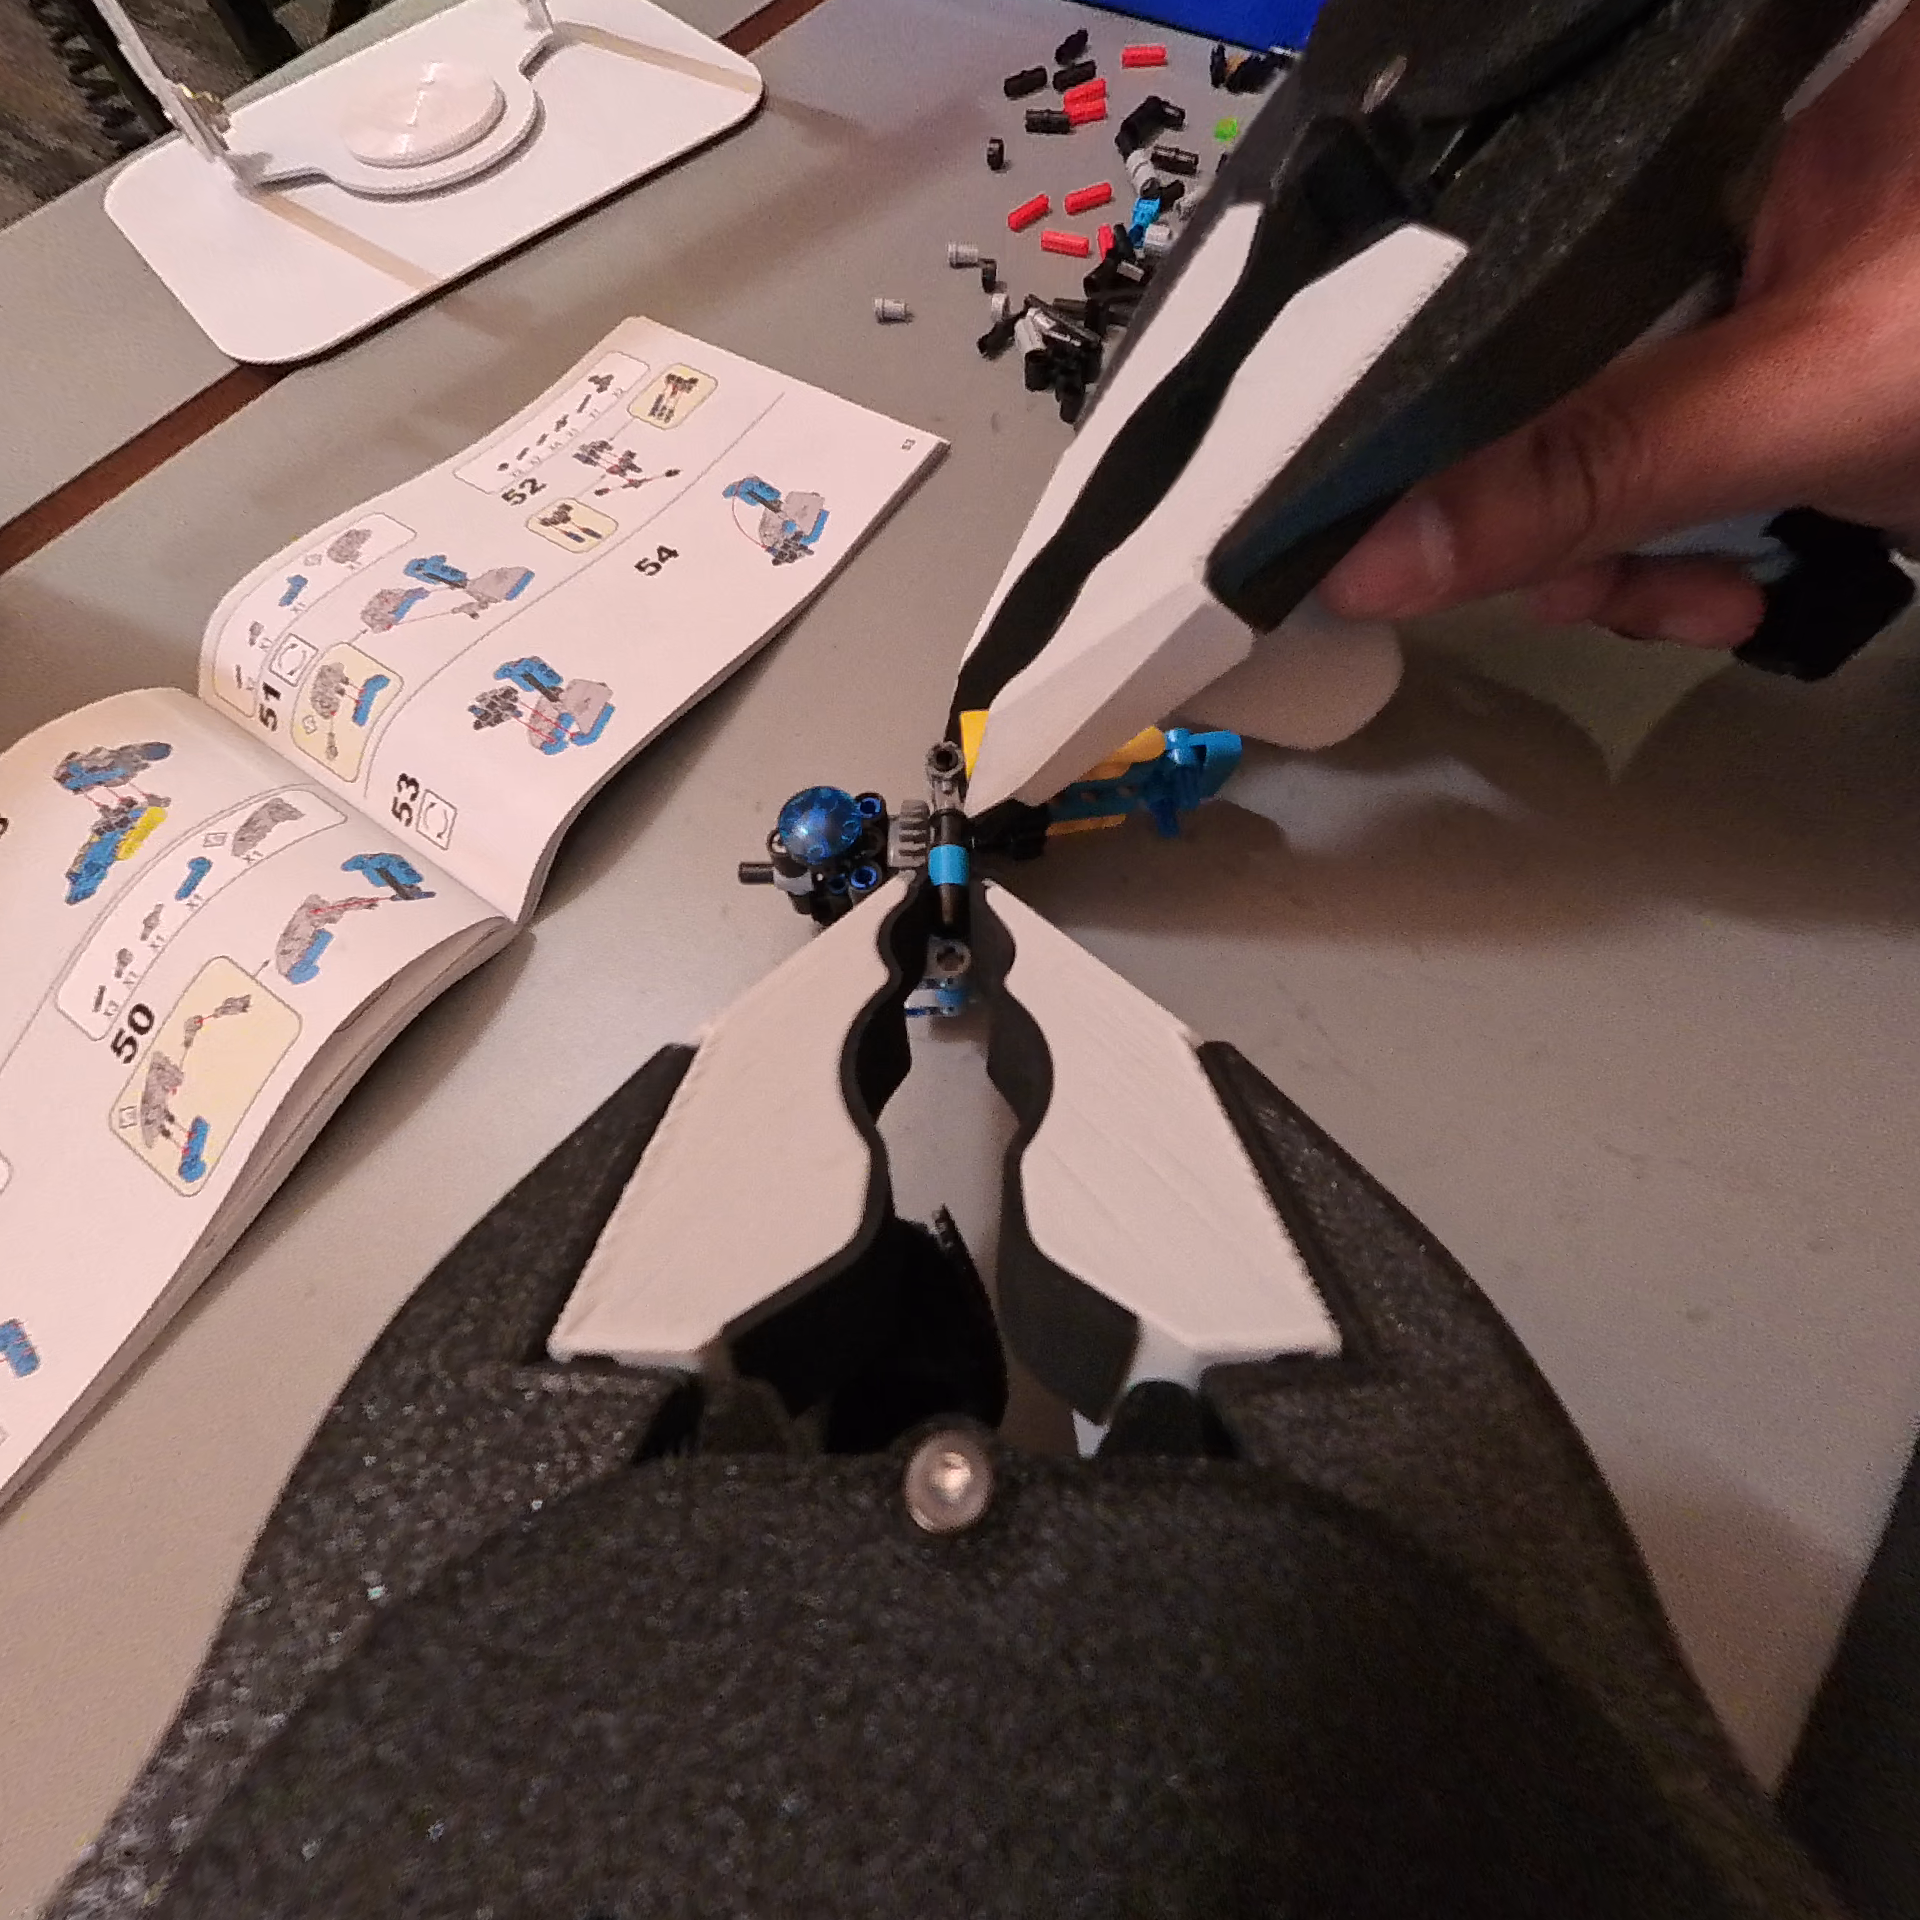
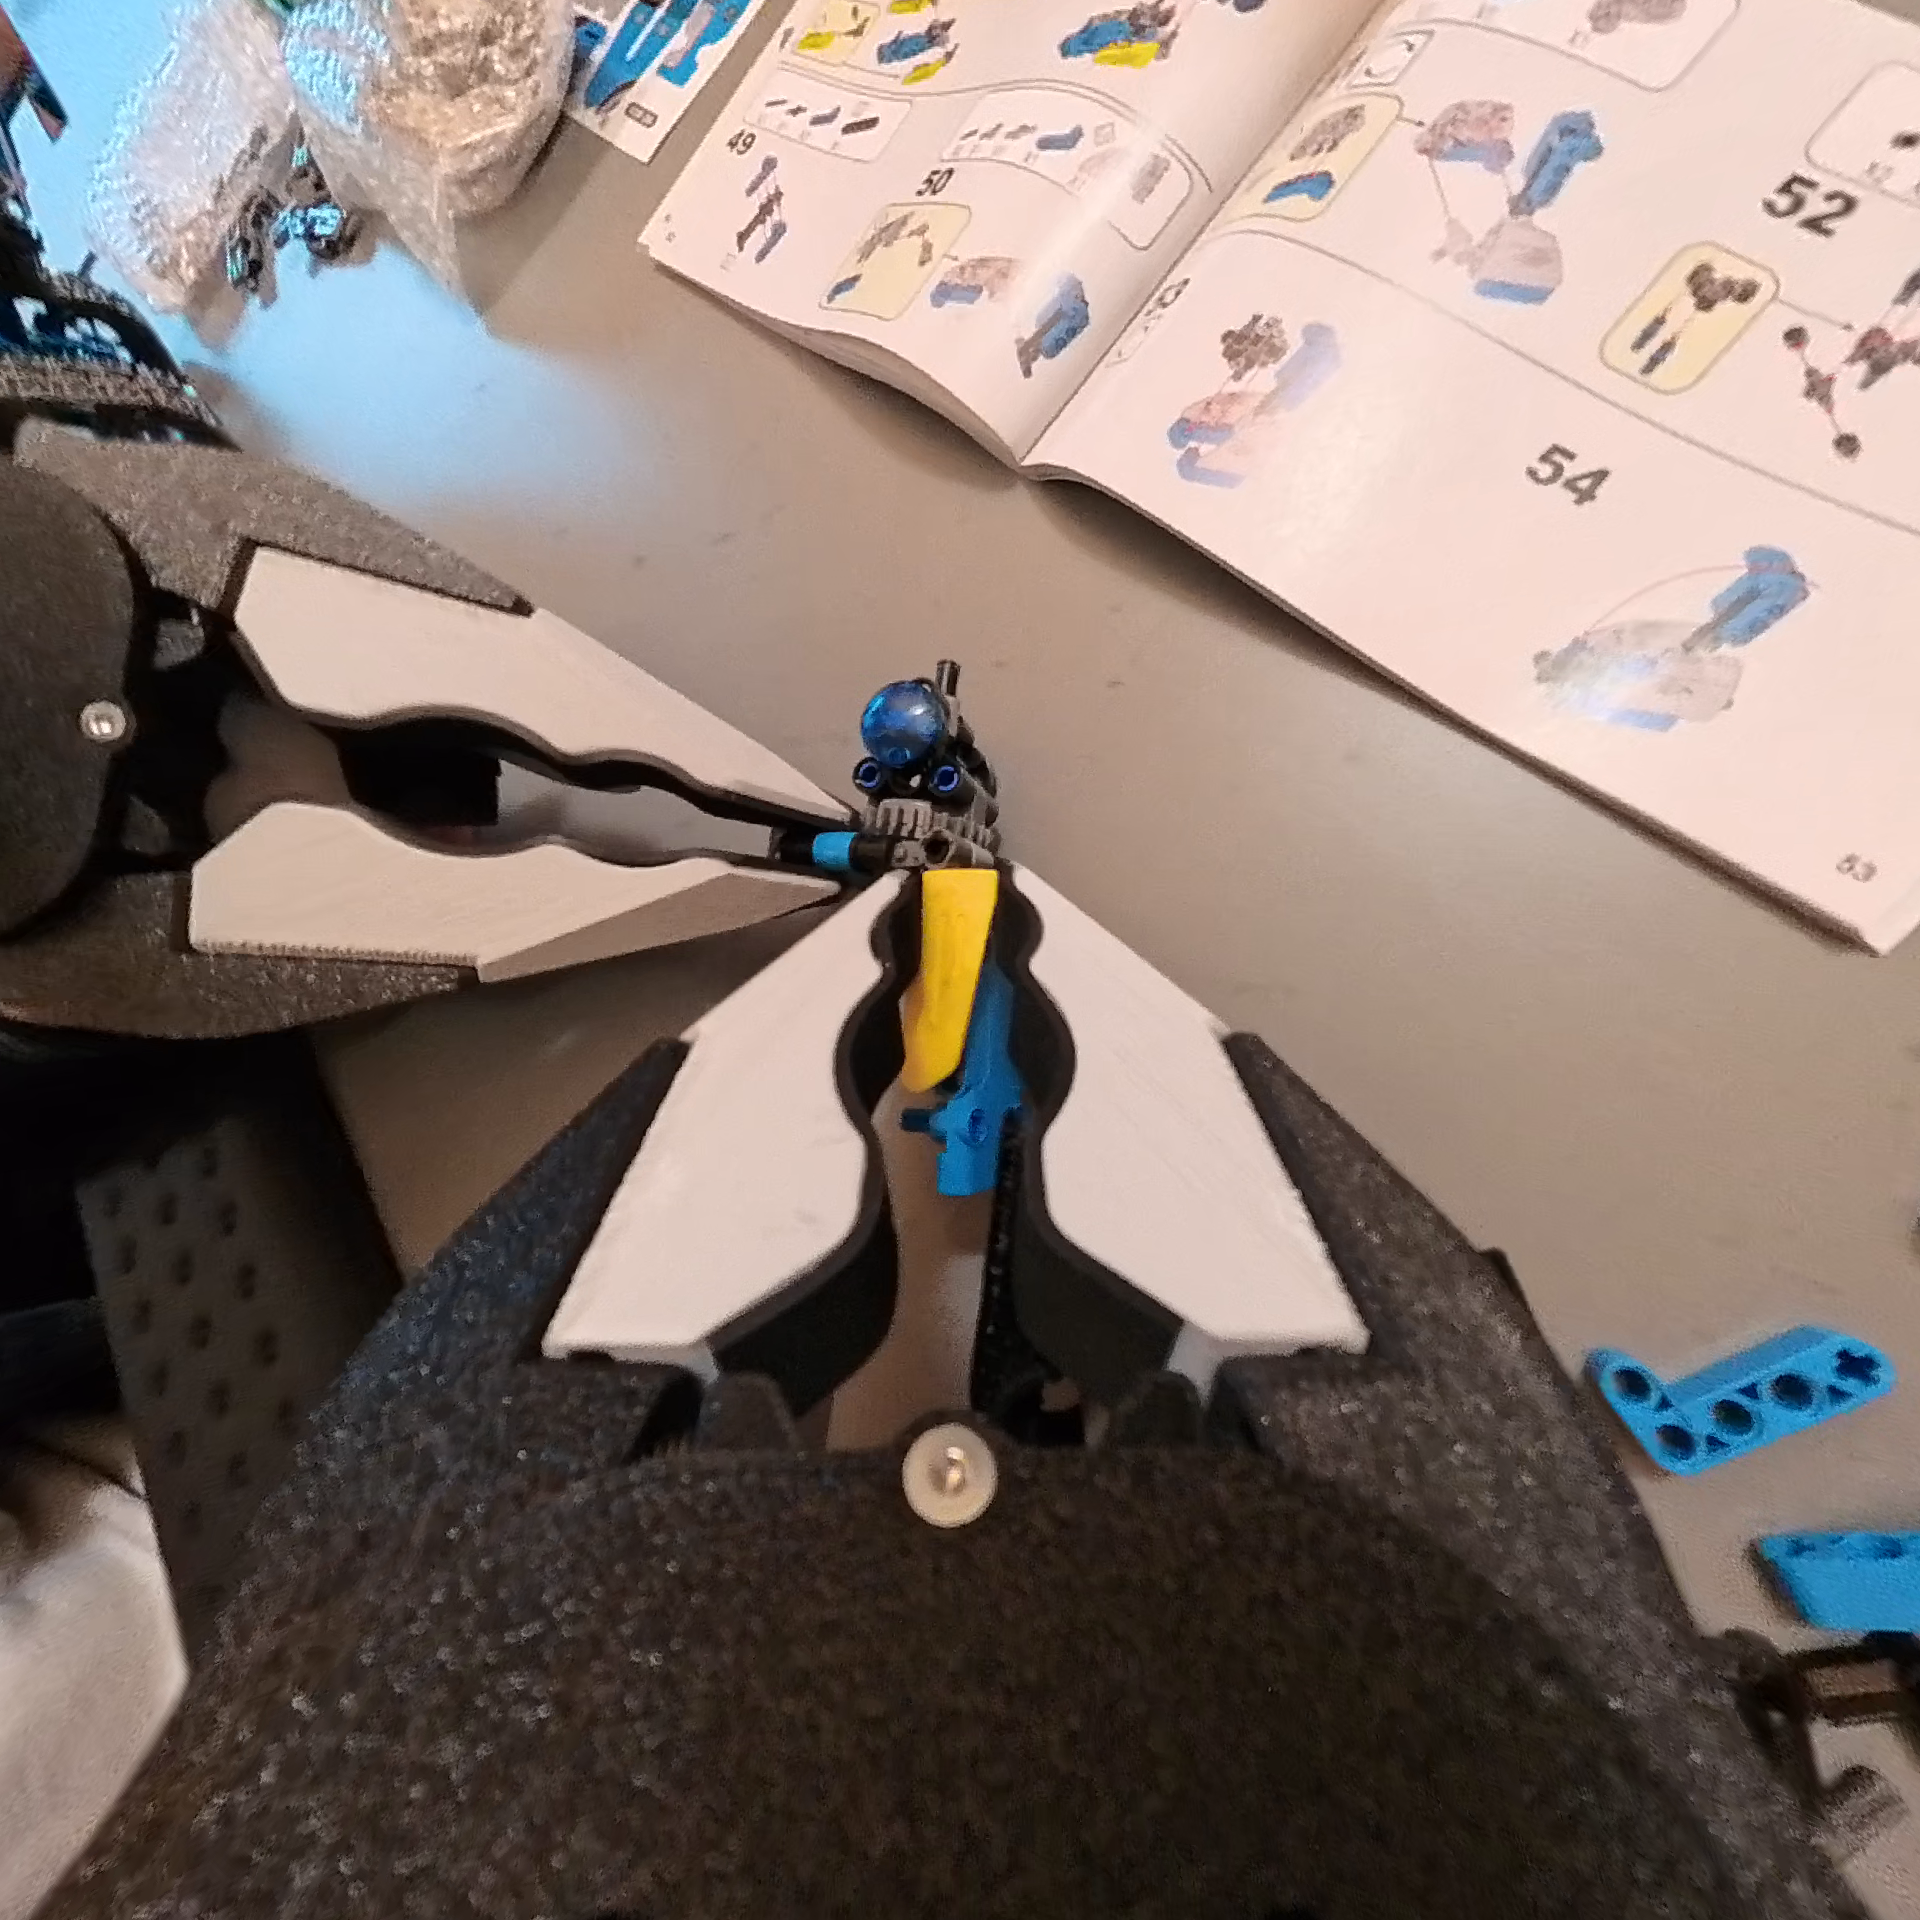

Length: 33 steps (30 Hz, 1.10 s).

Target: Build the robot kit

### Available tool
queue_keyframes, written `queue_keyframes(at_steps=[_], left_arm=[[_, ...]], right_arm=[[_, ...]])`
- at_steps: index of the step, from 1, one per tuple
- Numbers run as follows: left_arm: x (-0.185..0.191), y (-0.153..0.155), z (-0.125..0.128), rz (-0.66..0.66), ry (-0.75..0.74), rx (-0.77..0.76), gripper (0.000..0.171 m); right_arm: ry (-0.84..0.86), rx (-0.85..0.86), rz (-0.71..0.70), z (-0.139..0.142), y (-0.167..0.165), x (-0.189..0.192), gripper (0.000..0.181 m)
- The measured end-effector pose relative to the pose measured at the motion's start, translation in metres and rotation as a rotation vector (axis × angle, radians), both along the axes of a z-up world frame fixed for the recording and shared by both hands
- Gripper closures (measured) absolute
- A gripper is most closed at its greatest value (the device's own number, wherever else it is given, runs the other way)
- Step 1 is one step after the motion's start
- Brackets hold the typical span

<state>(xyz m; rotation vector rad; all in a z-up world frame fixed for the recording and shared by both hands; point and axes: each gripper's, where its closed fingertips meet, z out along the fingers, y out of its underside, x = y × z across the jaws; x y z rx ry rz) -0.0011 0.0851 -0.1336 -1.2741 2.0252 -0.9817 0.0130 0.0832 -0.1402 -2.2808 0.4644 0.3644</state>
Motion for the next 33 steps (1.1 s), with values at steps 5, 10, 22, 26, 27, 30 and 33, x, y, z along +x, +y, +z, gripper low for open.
queue_keyframes(at_steps=[5, 10, 22, 26, 27, 30, 33], left_arm=[[0.0011, -0.0017, 0.0, 0.017, -0.005, 0.007, 0.166], [0.0018, -0.003, 0.0001, 0.008, 0.012, -0.042, 0.166], [0.0018, -0.0017, 0.0003, 0.021, 0.042, -0.1, 0.166], [0.0012, -0.001, -0.0001, -0.004, 0.03, -0.045, 0.166], [0.001, -0.0005, -0.0002, -0.01, 0.029, -0.032, 0.165], [0.0009, 0.0001, -0.0002, -0.02, 0.019, -0.028, 0.165], [0.0011, 0.0, -0.0003, -0.025, 0.01, -0.006, 0.165]], right_arm=[[0.035, -0.012, -0.045, -0.0003, -0.002, 0.0006, 0.168], [0.162, 0.036, -0.037, 0.0003, -0.0023, -0.0001, 0.169], [0.107, 0.035, -0.009, 0.0002, -0.0011, -0.0006, 0.169], [0.263, 0.093, -0.014, 0.0011, 0.0002, -0.0021, 0.168], [0.253, 0.096, -0.011, 0.0011, 0.0005, -0.0023, 0.168], [0.194, 0.095, -0.001, 0.0011, 0.0008, -0.0013, 0.167], [0.192, 0.108, 0.004, 0.0013, 0.0008, -0.0008, 0.167]])
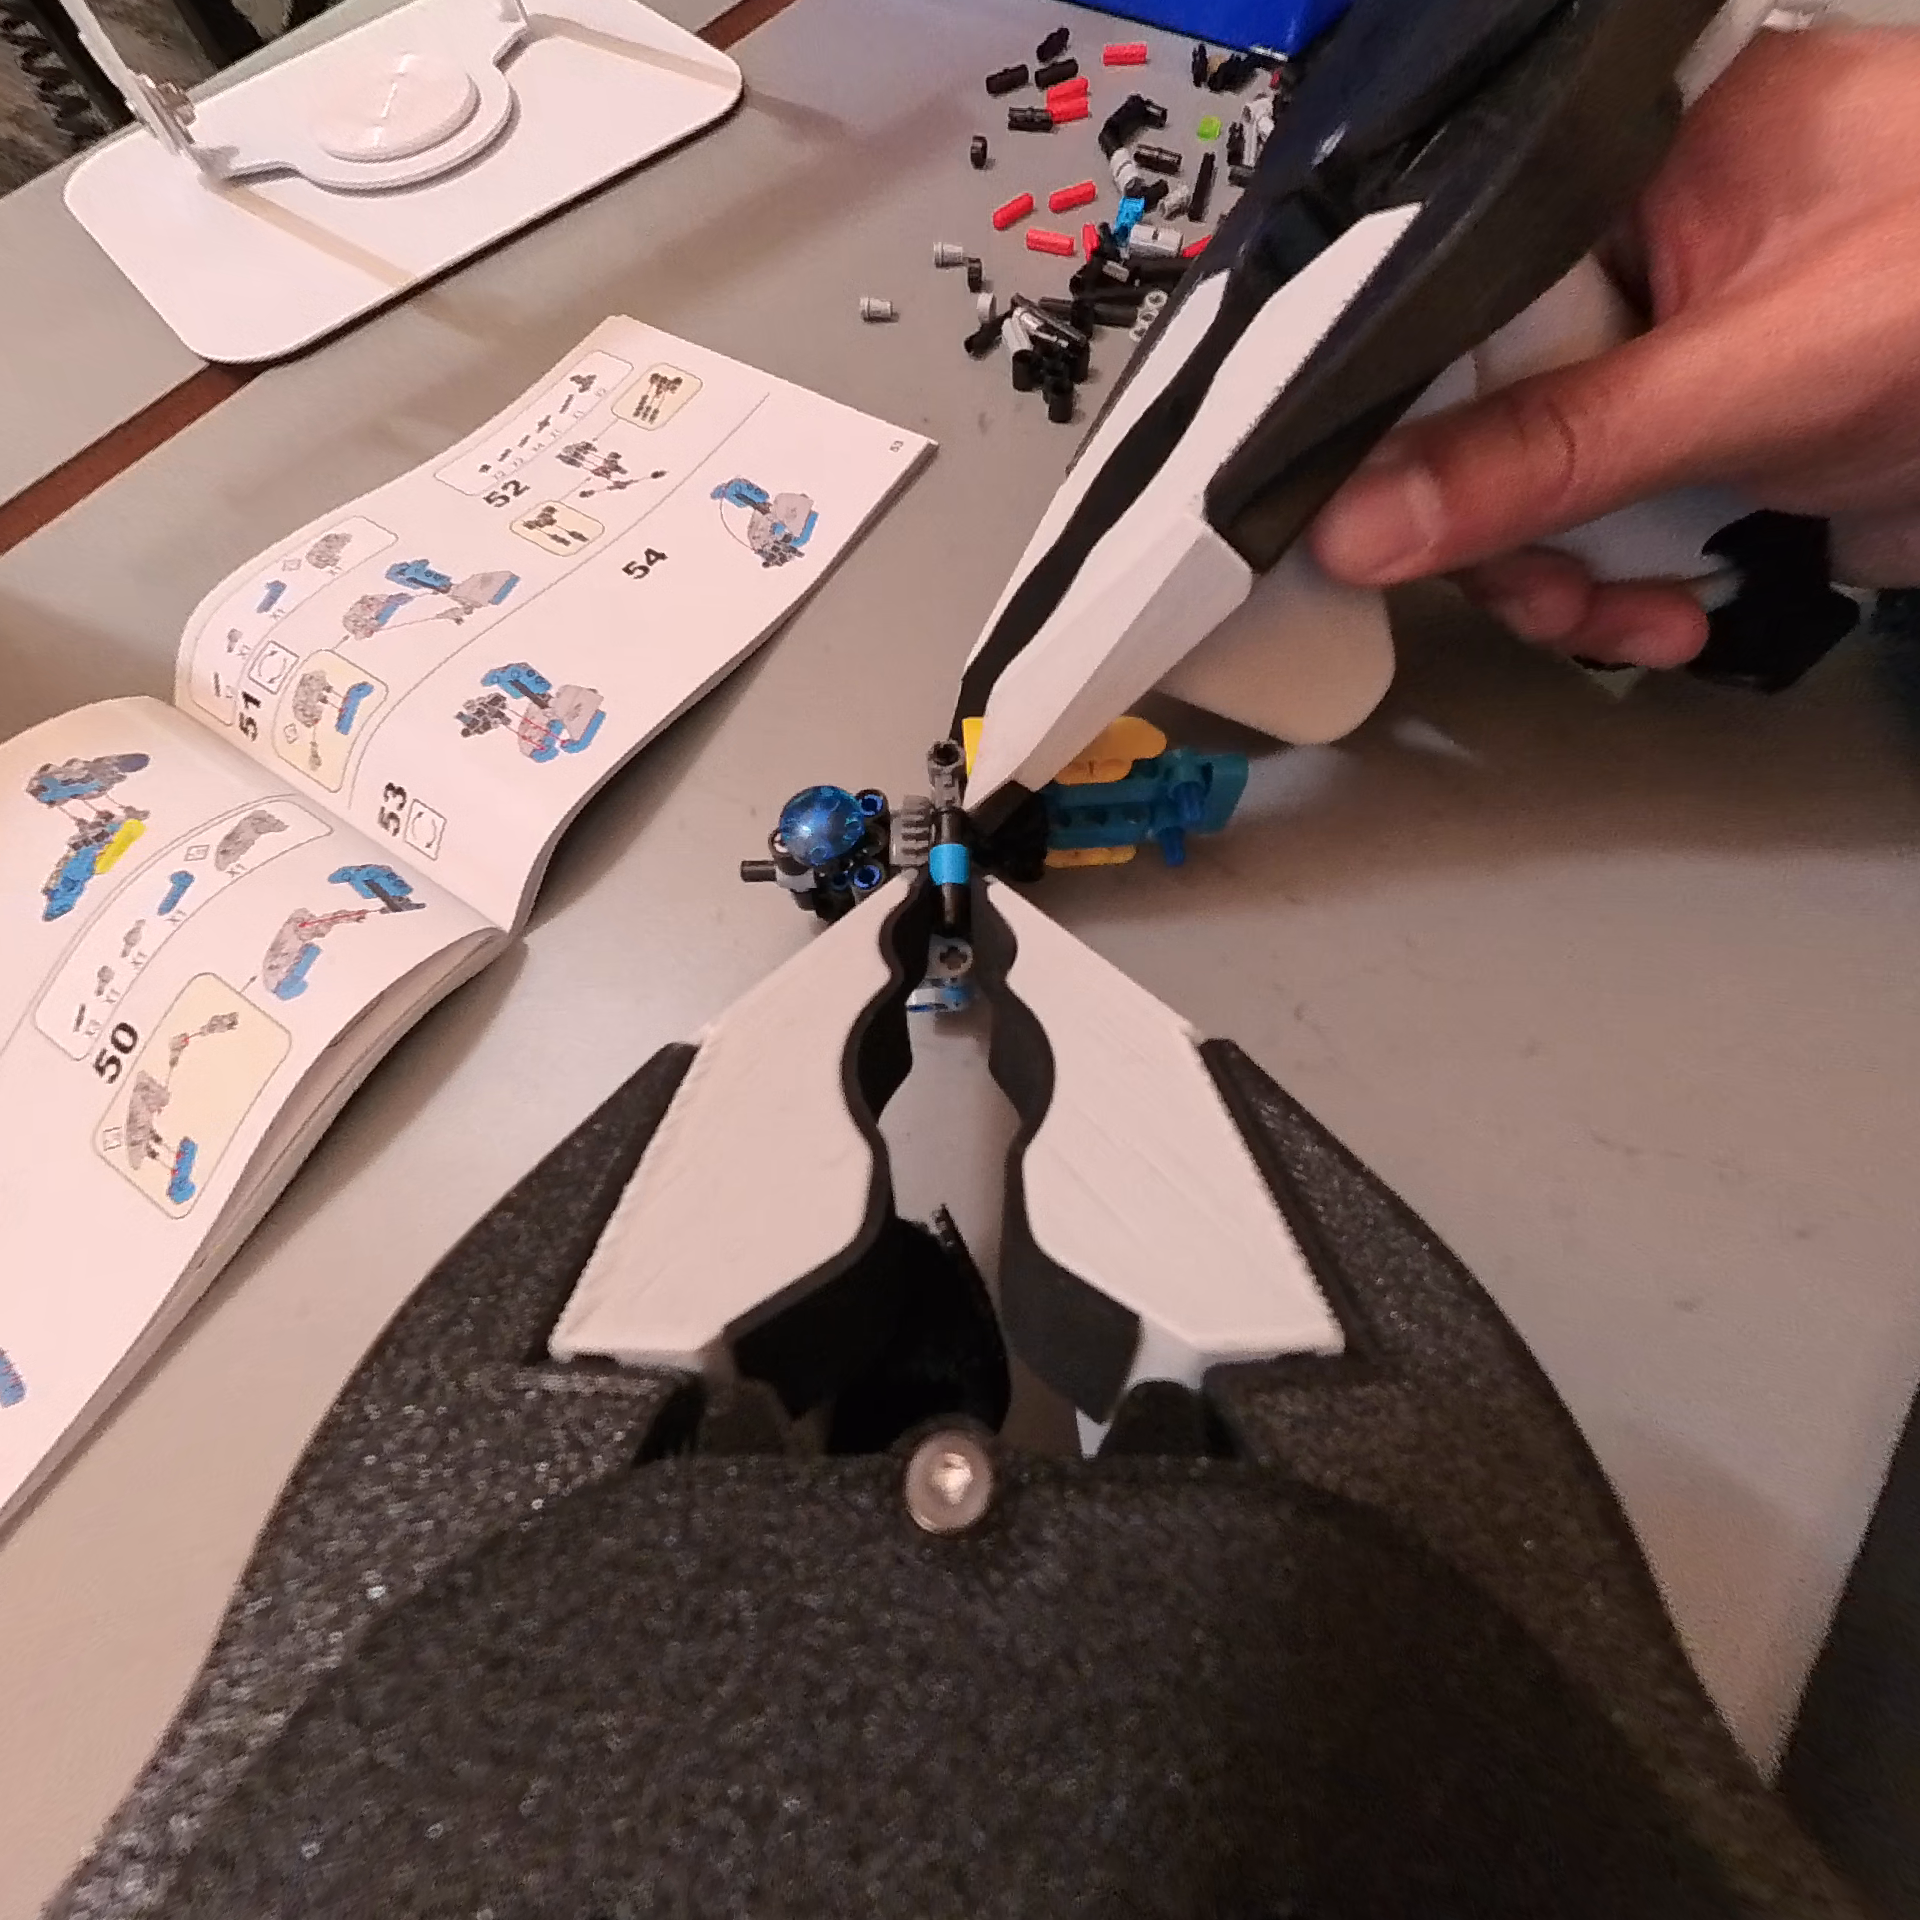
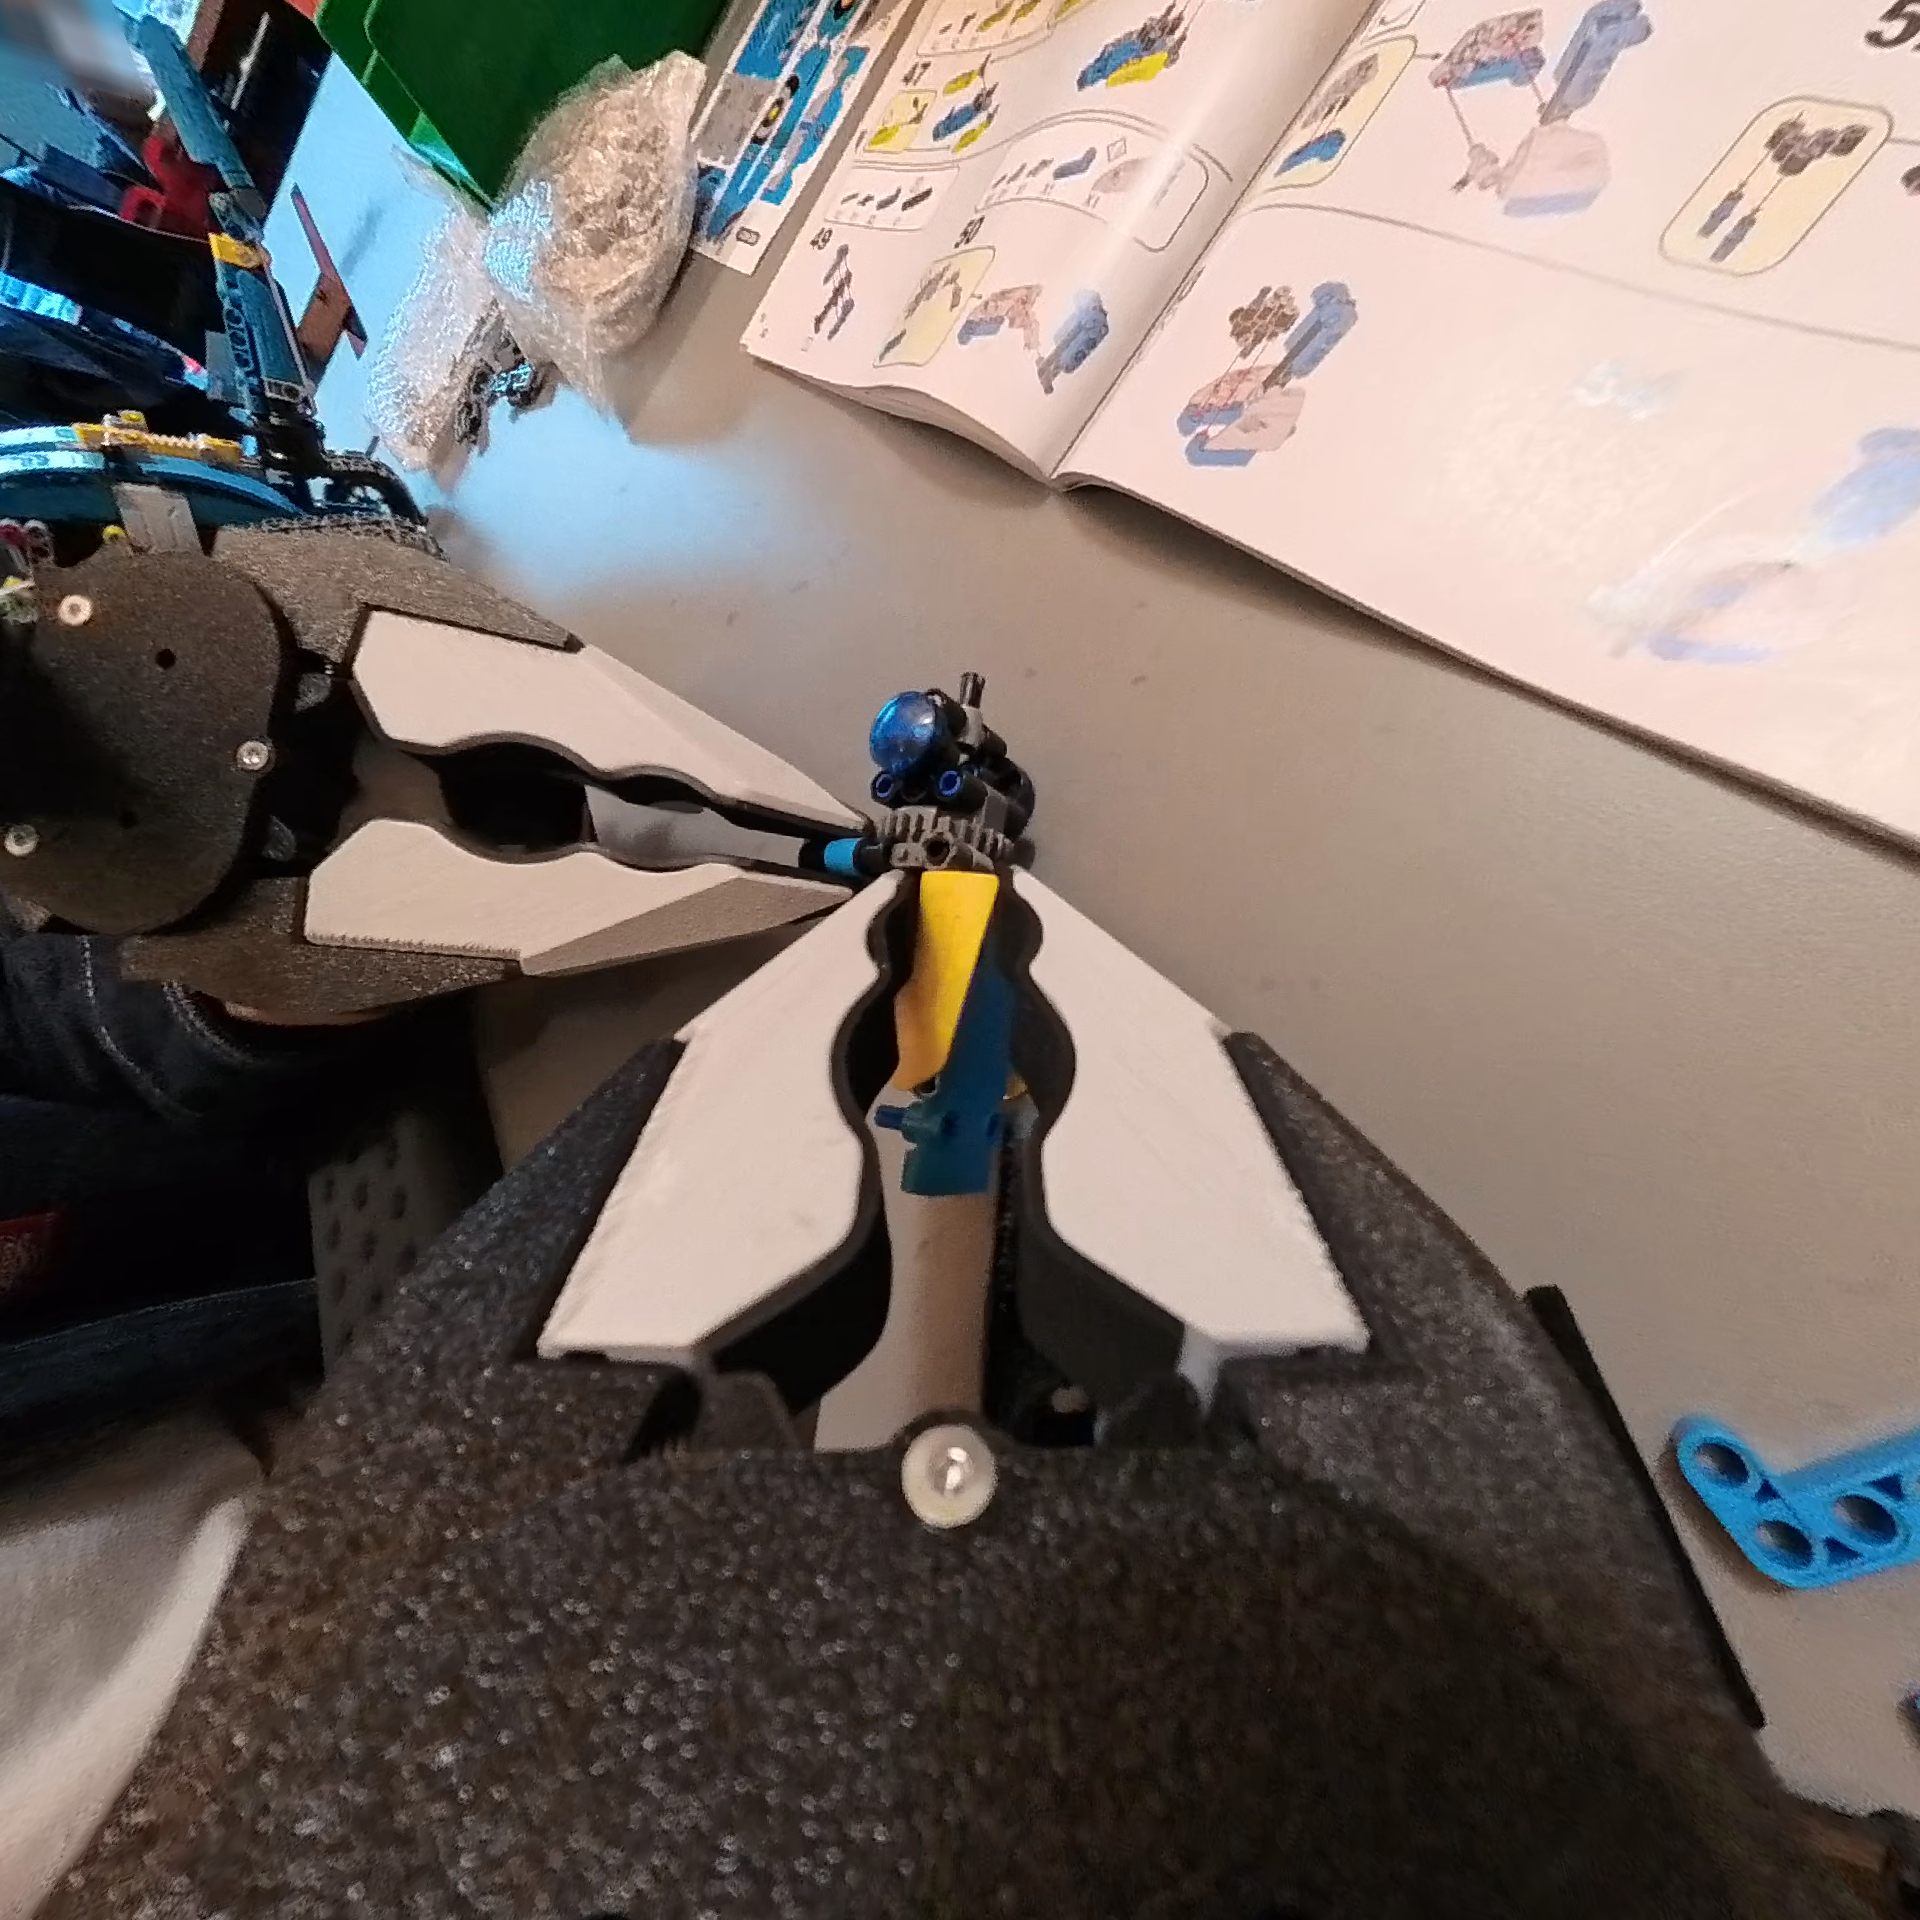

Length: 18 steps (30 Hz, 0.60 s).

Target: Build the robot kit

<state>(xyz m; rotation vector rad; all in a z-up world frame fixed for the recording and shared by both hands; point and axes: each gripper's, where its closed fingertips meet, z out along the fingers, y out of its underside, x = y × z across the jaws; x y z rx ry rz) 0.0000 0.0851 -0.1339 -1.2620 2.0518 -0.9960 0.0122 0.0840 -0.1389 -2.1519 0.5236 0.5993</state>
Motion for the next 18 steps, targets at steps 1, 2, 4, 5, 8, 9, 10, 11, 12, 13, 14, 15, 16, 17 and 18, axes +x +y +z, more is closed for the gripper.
queue_keyframes(at_steps=[1, 2, 4, 5, 8, 9, 10, 11, 12, 13, 14, 15, 16, 17, 18], left_arm=[[0.0, 0.0, 0.0, -0.001, -0.004, 0.009, 0.165], [0.0, -0.001, 0.0, -0.002, -0.007, 0.014, 0.165], [0.0, 0.0, 0.0, -0.003, -0.008, 0.018, 0.165], [0.001, 0.0, 0.0, -0.003, -0.008, 0.016, 0.165], [0.001, 0.0, 0.0, -0.006, -0.002, -0.003, 0.165], [0.001, 0.0, 0.0, -0.004, 0.001, -0.009, 0.165], [0.001, 0.001, 0.0, -0.002, 0.001, -0.011, 0.165], [0.001, 0.001, 0.0, -0.001, -0.001, -0.01, 0.165], [0.001, 0.001, 0.0, -0.002, -0.001, -0.009, 0.165], [0.001, 0.001, 0.0, -0.003, -0.001, -0.01, 0.165], [0.001, 0.001, 0.0, -0.004, -0.001, -0.009, 0.165], [0.001, 0.001, 0.0, -0.004, -0.001, -0.007, 0.165], [0.0, 0.001, 0.0, -0.005, -0.002, -0.007, 0.165], [0.0, 0.001, 0.0, -0.005, -0.002, -0.009, 0.165], [0.0, 0.001, 0.0, -0.006, -0.001, -0.012, 0.165]], right_arm=[[-0.006, 0.001, 0.003, 0.0, 0.0, 0.0, 0.166], [-0.022, 0.0, 0.007, 0.0, -0.001, 0.001, 0.166], [-0.099, -0.008, 0.001, -0.001, -0.001, 0.005, 0.162], [-0.146, -0.014, -0.005, -0.001, -0.001, 0.008, 0.157], [-0.252, -0.023, -0.01, -0.001, -0.002, 0.014, 0.149], [-0.292, -0.018, 0.0, 0.0, -0.001, 0.014, 0.15], [-0.339, -0.011, 0.008, 0.003, -0.001, 0.013, 0.152], [-0.388, 0.003, 0.017, 0.007, 0.0, 0.013, 0.157], [-0.432, 0.02, 0.028, 0.011, 0.001, 0.011, 0.165], [-0.465, 0.035, 0.042, 0.013, 0.002, 0.009, 0.174], [-0.488, 0.031, 0.048, 0.013, 0.002, 0.008, 0.176], [-0.491, 0.029, 0.049, 0.013, 0.002, 0.008, 0.177], [-0.477, 0.034, 0.048, 0.013, 0.002, 0.007, 0.177], [-0.453, 0.041, 0.048, 0.013, 0.001, 0.007, 0.177], [-0.421, 0.042, 0.043, 0.013, 0.0, 0.007, 0.177]])
